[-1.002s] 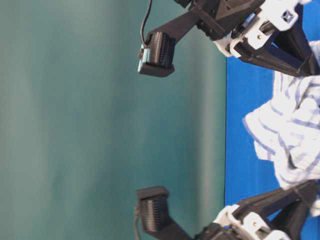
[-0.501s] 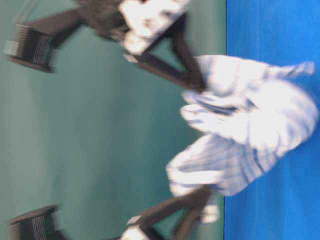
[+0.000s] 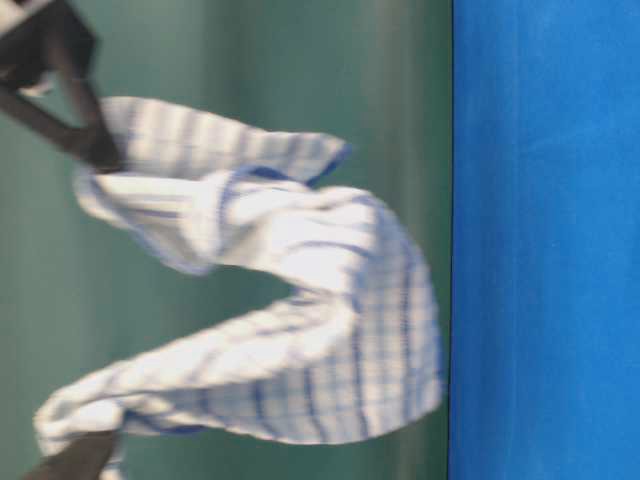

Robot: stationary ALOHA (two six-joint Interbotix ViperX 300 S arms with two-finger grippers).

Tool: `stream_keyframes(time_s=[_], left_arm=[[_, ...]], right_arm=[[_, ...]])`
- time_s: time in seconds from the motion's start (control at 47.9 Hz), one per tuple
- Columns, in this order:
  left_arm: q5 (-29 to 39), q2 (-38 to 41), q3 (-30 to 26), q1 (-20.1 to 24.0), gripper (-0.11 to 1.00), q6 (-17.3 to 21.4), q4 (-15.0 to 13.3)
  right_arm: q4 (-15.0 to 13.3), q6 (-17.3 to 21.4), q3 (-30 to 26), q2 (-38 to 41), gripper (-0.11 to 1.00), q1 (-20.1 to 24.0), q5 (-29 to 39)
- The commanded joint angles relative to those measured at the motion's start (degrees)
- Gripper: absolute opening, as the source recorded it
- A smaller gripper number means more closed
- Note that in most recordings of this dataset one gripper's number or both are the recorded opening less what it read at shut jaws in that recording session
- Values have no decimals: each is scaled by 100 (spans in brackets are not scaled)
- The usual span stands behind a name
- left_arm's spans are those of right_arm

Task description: Lift the towel with both arms.

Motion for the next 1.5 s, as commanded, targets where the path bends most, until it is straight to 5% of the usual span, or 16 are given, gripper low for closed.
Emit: stream_keyframes(time_s=[0.0, 0.209, 0.919, 0.961, 1.107, 1.19, 1.295, 1.483], left_arm=[[202, -123, -352, -44, 3, 9, 0], [571, -281, -703, -53, 3, 53, 26], [510, -343, -642, -53, 5, 9, 26], [492, -360, -642, -53, 12, 0, 26], [439, -369, -615, -53, 54, 0, 18], [448, -369, -606, -53, 77, 0, 26], [475, -369, -598, -53, 93, 0, 26], [413, -299, -457, -79, 93, -9, 18]], right_arm=[[-9, -18, -396, -167, 7, 18, 193], [-9, -9, -870, -237, 7, 97, 562], [-9, -62, -853, -141, 8, 123, 721], [-9, -53, -835, -141, 11, 123, 712], [-149, -26, -791, -141, 53, 132, 694], [-193, -9, -765, -141, 68, 123, 686], [-202, -9, -765, -141, 66, 123, 686], [-176, 9, -624, -132, 67, 132, 598]])
